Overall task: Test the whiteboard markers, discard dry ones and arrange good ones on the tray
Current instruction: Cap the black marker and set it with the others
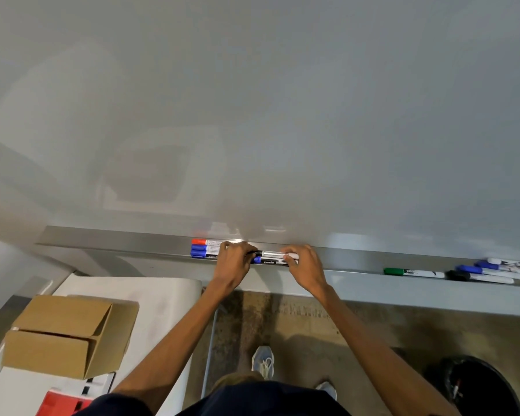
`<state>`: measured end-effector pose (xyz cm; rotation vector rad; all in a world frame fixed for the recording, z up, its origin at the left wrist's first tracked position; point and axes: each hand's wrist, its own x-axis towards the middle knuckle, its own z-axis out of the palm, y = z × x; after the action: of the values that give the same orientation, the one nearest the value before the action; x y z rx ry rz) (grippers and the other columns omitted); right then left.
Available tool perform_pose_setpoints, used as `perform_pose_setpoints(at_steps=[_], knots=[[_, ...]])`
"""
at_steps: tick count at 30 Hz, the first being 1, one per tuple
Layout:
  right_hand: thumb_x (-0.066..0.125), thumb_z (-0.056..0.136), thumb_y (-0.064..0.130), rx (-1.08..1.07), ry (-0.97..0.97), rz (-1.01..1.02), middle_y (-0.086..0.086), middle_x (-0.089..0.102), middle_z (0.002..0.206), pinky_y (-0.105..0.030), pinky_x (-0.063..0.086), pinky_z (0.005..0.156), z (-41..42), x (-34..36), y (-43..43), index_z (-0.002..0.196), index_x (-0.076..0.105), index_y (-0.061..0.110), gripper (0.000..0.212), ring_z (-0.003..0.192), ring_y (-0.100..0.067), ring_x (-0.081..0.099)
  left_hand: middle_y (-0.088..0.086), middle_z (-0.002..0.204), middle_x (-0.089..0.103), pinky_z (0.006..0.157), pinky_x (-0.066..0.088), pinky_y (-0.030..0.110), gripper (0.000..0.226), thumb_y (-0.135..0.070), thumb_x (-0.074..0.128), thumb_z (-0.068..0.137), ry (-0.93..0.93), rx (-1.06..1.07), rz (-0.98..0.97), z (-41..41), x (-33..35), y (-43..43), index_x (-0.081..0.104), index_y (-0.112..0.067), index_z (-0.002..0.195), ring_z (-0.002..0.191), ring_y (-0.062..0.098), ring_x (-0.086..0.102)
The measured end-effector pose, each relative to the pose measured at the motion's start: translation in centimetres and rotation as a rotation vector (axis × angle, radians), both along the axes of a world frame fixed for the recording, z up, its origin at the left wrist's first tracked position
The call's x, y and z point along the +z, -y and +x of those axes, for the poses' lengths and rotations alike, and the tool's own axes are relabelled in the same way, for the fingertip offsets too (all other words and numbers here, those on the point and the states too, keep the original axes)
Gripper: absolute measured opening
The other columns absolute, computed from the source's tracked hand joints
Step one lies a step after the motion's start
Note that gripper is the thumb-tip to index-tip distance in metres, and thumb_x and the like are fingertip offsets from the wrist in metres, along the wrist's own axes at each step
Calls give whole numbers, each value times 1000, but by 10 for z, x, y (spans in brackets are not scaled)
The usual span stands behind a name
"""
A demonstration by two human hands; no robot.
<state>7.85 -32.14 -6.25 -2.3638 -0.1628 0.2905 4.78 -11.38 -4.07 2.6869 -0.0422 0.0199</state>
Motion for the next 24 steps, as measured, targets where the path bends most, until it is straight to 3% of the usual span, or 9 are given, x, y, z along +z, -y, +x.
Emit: perform_pose_setpoints(at_steps=[6,14,19,24], knots=[[64,95,18,52,108,15,-1,70,112,-35,50,94,0,-1,-3,111,74,17,19,109,-17,54,-2,96,71,98,34,38,15,-17,60,92,-5,-2,47,0,-3,1,72,-23,99,88,17,63],[64,95,22,37,121,13,-1,68,120,-26,42,95,-1,-3,-2,120,70,17,26,116,-17,54,0,96,71,98,32,35,15,-17,57,93,48,22,49,-4,-4,8,70,-19,101,90,18,63],[63,96,27,10,138,4,0,68,120,-32,46,100,-3,2,5,120,69,18,27,117,-16,53,0,107,72,99,34,38,21,-17,59,91,88,36,44,-3,-3,16,70,-18,109,99,18,64],[63,96,22,-69,179,7,-5,68,119,-29,42,98,-2,15,27,120,69,12,27,116,-20,55,2,108,73,100,36,40,22,-21,58,94,129,13,-24,2,3,48,71,-17,111,101,19,64]])
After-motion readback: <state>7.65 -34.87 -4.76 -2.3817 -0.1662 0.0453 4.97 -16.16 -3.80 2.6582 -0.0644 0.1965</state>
